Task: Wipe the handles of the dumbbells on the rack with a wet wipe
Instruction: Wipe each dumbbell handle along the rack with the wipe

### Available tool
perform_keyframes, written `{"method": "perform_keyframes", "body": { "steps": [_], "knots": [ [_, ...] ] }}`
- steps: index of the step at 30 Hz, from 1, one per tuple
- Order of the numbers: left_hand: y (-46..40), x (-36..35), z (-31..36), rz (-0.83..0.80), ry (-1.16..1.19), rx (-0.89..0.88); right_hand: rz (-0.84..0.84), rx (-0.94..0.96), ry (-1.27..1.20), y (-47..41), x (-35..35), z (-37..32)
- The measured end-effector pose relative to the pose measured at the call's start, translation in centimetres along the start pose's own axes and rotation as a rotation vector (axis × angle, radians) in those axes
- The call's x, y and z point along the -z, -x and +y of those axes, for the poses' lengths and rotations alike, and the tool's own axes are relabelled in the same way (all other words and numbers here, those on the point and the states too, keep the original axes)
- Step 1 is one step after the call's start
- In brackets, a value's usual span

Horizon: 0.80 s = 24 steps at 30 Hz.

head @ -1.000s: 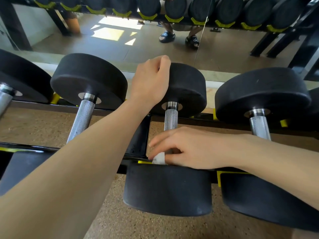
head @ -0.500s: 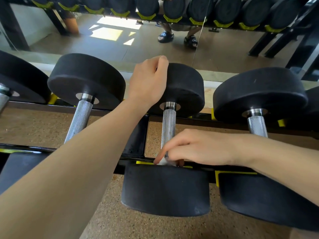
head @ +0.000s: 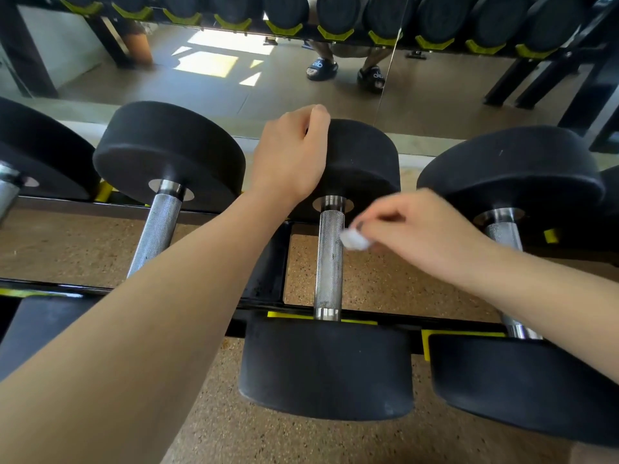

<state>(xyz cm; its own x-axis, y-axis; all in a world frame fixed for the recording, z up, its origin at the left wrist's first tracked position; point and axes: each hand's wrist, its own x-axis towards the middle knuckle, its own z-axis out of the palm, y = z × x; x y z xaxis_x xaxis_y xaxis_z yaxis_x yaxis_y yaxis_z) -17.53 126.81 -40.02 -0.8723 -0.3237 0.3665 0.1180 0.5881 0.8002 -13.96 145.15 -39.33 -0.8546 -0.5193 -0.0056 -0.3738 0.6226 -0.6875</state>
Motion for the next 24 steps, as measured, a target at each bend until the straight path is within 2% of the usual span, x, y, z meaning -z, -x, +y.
{"method": "perform_keyframes", "body": {
  "steps": [2, 5, 6, 9, 11, 12, 13, 15, 17, 19, 22, 24],
  "knots": [
    [0.0, 0.1, 0.2, 0.003, -0.006, 0.005, 0.156, 0.123, -0.065, -0.4, -0.8, -1.1],
    [-0.1, 0.1, 0.1, 0.007, -0.008, 0.017, 0.055, 0.382, 0.179, 0.3, -3.7, -0.8],
    [0.0, 0.1, 0.1, 0.005, -0.006, 0.016, 0.0, 0.413, 0.235, 0.7, -4.4, -0.6],
    [0.0, 0.1, 0.0, 0.003, -0.005, 0.023, -0.217, 0.381, 0.201, 1.4, -4.0, -1.0],
    [0.1, 0.0, 0.1, 0.0, -0.007, 0.026, -0.361, 0.289, 0.13, 1.0, -2.2, -1.3],
    [0.0, 0.0, 0.1, -0.001, -0.006, 0.027, -0.358, 0.244, 0.089, 0.5, -1.1, -1.1],
    [0.0, 0.0, 0.1, 0.001, -0.004, 0.025, -0.286, 0.22, 0.058, 0.0, -0.4, -0.8],
    [-0.1, 0.0, 0.0, 0.003, 0.0, 0.017, -0.014, 0.212, 0.071, -0.6, -0.1, 0.1],
    [-0.1, 0.0, -0.1, 0.001, 0.001, 0.018, 0.115, 0.234, 0.124, -0.5, -1.4, 0.4],
    [-0.1, -0.1, 0.0, 0.002, 0.009, 0.02, 0.073, 0.239, 0.133, 0.0, -2.2, 0.6],
    [-0.1, 0.0, -0.2, -0.002, 0.011, 0.027, -0.149, 0.178, 0.041, 0.9, -1.3, 0.3],
    [-0.2, 0.0, -0.1, -0.007, -0.002, 0.023, -0.138, 0.194, -0.043, 1.1, -0.7, 0.4]
  ]
}}
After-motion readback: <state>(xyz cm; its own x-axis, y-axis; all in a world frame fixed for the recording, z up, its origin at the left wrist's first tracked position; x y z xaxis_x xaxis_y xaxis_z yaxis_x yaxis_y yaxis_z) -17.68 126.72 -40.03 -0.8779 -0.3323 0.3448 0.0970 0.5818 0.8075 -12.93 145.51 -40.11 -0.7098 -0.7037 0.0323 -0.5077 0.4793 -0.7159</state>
